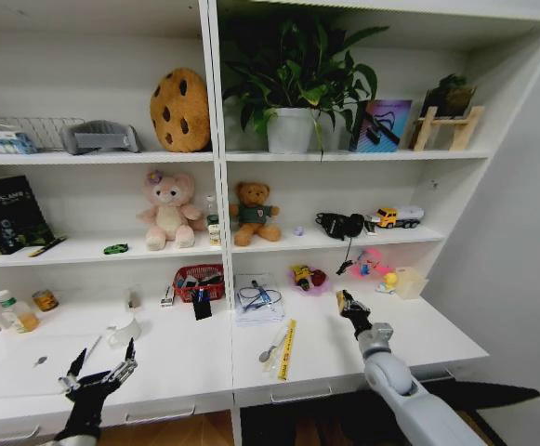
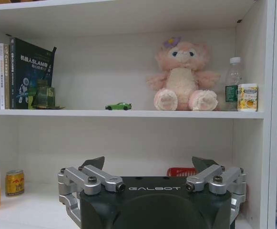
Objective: Organize the objects on the table.
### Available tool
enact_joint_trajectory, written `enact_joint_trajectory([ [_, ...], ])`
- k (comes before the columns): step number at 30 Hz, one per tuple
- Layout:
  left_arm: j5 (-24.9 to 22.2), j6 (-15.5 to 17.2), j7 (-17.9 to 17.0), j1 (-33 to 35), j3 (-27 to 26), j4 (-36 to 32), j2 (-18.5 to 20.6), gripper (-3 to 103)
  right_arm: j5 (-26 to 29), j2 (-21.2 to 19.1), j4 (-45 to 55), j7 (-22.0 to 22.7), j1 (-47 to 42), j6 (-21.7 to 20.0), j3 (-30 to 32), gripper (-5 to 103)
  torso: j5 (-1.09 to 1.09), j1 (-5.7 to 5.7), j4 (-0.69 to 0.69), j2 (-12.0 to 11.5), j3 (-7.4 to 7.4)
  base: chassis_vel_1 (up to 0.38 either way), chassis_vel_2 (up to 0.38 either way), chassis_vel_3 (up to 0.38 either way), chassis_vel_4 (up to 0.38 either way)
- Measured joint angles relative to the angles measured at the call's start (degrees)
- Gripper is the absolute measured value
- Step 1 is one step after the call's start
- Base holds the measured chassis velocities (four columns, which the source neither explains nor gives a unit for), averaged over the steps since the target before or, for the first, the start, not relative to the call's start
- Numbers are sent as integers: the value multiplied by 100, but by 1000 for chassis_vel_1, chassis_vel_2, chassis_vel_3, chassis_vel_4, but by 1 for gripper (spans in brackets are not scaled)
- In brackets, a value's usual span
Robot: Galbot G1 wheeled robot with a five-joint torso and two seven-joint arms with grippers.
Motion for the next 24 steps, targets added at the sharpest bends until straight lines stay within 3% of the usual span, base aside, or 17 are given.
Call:
enact_joint_trajectory([
  [15, 28, 108, -103, 5, -12, -83, 61, 100, 13, 513, -2245, -418, 1983, 336, -1291, 0, -1, 1, 2, -1, 0, 0, 0, 0, 0],
  [24, 107, 218, -194, -34, 127, -154, 55, 100, -94, 1294, -4193, -823, 3106, 785, -1820, 0, 0, 1, 0, -1, 1, 0, 0, 0, 0],
])
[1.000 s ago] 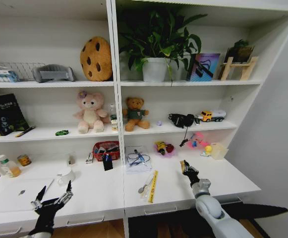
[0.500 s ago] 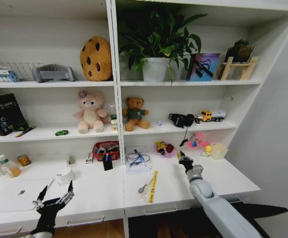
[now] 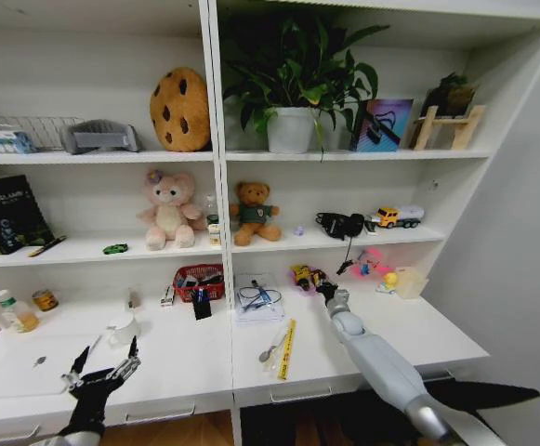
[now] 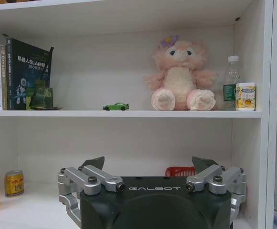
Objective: Organize the objects on the table.
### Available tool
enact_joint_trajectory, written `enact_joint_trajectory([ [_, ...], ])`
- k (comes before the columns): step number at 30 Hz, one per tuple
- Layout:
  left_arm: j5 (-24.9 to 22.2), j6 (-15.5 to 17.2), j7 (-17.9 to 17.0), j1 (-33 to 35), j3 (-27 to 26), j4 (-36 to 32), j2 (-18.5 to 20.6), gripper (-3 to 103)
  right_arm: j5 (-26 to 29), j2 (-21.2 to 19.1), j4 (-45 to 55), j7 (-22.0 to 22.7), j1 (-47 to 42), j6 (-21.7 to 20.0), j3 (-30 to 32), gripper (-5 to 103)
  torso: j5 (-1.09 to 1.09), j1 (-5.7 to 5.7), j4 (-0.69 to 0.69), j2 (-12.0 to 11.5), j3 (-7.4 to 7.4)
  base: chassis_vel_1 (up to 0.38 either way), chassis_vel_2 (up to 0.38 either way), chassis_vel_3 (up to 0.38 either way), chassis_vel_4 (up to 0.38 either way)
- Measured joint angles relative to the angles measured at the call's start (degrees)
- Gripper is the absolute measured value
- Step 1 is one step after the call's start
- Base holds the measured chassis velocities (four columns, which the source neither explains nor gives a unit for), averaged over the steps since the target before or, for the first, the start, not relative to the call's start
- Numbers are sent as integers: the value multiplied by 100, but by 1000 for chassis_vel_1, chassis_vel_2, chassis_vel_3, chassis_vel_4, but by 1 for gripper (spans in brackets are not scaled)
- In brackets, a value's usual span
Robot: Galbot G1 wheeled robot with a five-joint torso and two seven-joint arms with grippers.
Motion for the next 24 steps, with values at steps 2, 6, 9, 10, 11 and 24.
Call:
enact_joint_trajectory([
  [2, 5, 4, -3, -2, 5, 6, 5, 100, 0, 89, -228, -53, 116, 60, -48, 0, 0, 0, 1, 0, 0, 0, 0, 0, 0],
  [6, 13, 8, -8, -4, 14, 46, 11, 100, -3, 364, -1022, -229, 520, 265, -197, 0, 0, 0, 0, 0, 0, 0, 0, 0, 0],
  [9, 13, 8, -8, -4, 16, 71, 14, 100, -19, 530, -1462, -325, 841, 348, -190, 0, 0, -1, 1, 0, 0, 0, 0, 0, 0],
  [10, 13, 9, -7, -4, 16, 76, 15, 100, -20, 563, -1546, -344, 919, 359, -176, 0, 0, -1, 1, 0, -1, 0, 0, 0, 0],
  [11, 13, 9, -7, -4, 16, 76, 15, 100, -20, 563, -1546, -344, 919, 359, -176, 0, 0, -1, 1, 0, -1, 0, 0, 0, 0],
  [24, 4, -6, 1, -17, 34, 128, 18, 100, -187, 716, -2341, -554, 1617, 463, 84, 0, 0, -1, 0, 0, -1, 0, 0, 0, 0],
])
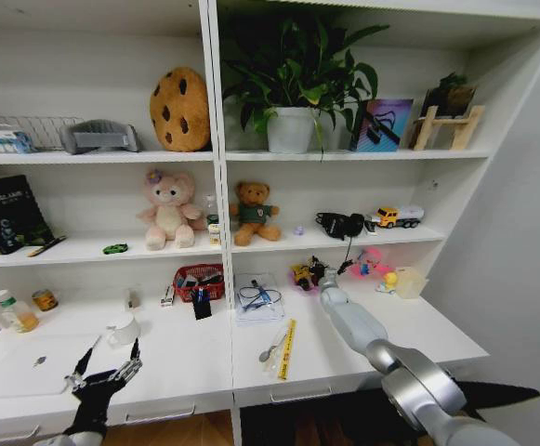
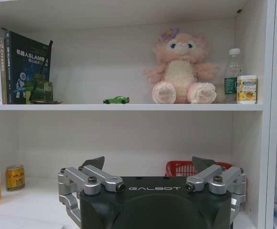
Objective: Organize the objects on the table.
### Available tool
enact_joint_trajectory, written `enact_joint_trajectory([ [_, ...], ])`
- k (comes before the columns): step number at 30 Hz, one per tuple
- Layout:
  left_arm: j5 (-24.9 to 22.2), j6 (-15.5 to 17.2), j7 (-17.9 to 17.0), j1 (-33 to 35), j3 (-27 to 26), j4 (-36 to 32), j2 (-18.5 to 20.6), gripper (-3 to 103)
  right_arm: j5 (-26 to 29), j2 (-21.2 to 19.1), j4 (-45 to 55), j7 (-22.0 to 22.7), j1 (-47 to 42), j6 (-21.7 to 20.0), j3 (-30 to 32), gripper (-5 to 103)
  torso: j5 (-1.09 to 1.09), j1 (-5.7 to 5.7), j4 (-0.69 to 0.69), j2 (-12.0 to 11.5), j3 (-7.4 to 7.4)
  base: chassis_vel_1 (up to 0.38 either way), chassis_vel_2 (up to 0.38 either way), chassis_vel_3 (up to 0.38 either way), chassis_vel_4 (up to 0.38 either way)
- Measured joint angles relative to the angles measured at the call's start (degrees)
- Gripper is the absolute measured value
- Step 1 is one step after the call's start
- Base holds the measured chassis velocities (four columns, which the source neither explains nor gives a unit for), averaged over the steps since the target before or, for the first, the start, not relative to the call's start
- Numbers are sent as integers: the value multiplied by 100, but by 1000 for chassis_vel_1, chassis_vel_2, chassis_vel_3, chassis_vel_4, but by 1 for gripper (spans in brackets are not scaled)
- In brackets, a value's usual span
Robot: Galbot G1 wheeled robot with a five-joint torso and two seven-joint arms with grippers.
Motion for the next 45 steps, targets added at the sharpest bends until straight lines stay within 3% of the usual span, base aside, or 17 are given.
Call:
enact_joint_trajectory([
  [2, -8, -3, 2, -3, 0, 4, 2, 100, -7, -6, 16, -13, -7, -5, 20, -2, 1, 0, 0, 0, 0, 0, 0, 0, 0],
  [8, -20, -5, 4, -15, -2, 5, 14, 100, -12, -36, 114, -27, -91, -51, 32, 14, 1, 0, 0, 0, 0, 0, 0, 0, 0],
  [10, -24, -5, 4, -28, -3, 6, 16, 100, -13, -69, 225, -26, -198, -88, 34, 30, 1, 0, 0, 0, 0, 0, 0, 0, 0],
  [11, -24, -5, 4, -28, -3, 6, 16, 100, -13, -69, 225, -26, -198, -88, 34, 30, 1, 0, 0, 0, 0, 0, 0, 0, 0],
  [17, -29, -5, 3, -34, -3, 6, 19, 100, 2, -181, 547, 21, -342, -156, 23, 57, 0, 0, 1, 1, 0, 0, 0, 0, 0],
  [19, -30, -5, 3, -35, -4, 6, 20, 100, 12, -211, 623, 27, -376, -170, 17, 57, 0, 0, 2, 1, 0, 0, 0, 0, 0],
  [20, -30, -5, 3, -40, -2, 4, 18, 100, 50, -287, 865, 43, -500, -223, 0, 68, 1, 0, 1, 1, 0, 0, 0, 0, 0],
  [21, -30, -5, 3, -40, -2, 4, 18, 100, 50, -287, 865, 43, -500, -223, 0, 68, 1, 0, 1, 1, 0, 0, 0, 0, 0],
  [24, -29, -4, 2, -60, 16, 1, 24, 100, 79, -504, 1499, 16, -955, -314, -13, 85, 1, 0, 0, 1, 0, 0, 0, 0, 0],
  [26, -28, -3, 0, -68, 19, 1, 34, 100, 78, -566, 1675, 0, -1089, -324, -9, 85, 2, 0, -1, 1, 0, 0, 0, 0, 0],
  [28, -34, 2, -6, -77, 16, -3, 56, 100, 63, -690, 2067, -15, -1348, -335, 30, 96, 1, 0, 0, 1, 0, 0, 0, 0, 0],
  [40, -120, 27, -32, -109, -90, -48, 138, 100, -69, -1610, 4017, -75, -2559, -414, 702, 100, 0, 0, 0, 1, -1, 0, 0, 0, 0],
  [42, -137, 61, -61, -128, -101, -55, 139, 100, 63, -1933, 4843, -105, -3262, -393, 924, 100, 2, -1, -2, 1, -1, 0, 0, 0, 0],
  [45, -141, 81, -84, -140, -102, -66, 140, 100, 98, -2031, 5159, -100, -3557, -384, 1027, 100, 3, -1, -2, 1, -1, 0, 0, 0, 0],
])
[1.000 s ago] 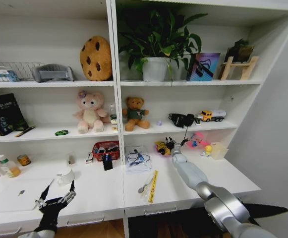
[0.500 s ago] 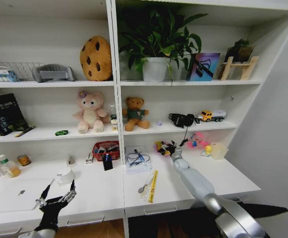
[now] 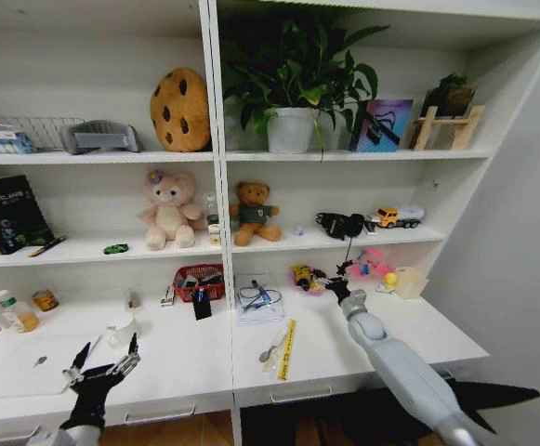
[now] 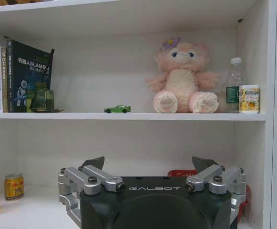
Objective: Organize the objects on the table.
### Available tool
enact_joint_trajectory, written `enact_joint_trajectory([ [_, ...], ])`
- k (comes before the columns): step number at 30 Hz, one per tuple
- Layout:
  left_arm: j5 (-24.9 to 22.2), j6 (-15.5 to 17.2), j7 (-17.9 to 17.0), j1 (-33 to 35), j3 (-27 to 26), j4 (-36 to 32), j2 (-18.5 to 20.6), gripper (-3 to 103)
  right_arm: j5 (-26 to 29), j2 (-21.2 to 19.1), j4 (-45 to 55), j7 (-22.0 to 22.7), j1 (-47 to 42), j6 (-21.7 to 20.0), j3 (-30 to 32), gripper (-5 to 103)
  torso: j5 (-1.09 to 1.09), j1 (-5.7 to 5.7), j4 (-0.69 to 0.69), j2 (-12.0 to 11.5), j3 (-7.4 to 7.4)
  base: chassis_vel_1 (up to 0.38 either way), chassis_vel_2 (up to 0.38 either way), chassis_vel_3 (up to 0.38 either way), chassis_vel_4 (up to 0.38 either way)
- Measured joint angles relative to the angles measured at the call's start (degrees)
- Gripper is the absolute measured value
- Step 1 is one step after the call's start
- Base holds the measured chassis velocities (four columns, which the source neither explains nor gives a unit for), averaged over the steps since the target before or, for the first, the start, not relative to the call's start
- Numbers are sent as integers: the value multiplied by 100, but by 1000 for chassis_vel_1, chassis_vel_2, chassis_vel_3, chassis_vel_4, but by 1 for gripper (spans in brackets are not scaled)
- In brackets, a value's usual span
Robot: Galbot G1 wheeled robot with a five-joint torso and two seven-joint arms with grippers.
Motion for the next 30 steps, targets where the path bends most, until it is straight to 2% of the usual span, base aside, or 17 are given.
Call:
enact_joint_trajectory([
  [2, -27, 41, -59, -40, -4, -24, 25, 100, -6, -117, 570, 86, -481, 57, 252, 100, -2, -1, 4, 0, 0, 0, 0, 0, 0],
  [13, -216, 187, -319, -160, -143, -41, 114, 100, 25, -324, 1932, 277, -1486, 11, 1105, 100, -3, 0, 3, 0, 0, 0, 0, 0, 0],
  [22, -289, 261, -374, -193, -233, -48, 154, 100, -60, -352, 2492, 283, -2453, 21, 1810, 100, -2, 0, 2, 0, 0, 0, 0, 0, 0],
  [30, -385, 323, -377, -294, -346, -10, 360, 100, -137, -229, 2972, 225, -3410, 70, 2701, 100, -2, 0, 2, 0, 0, 0, 0, 0, 0],
])
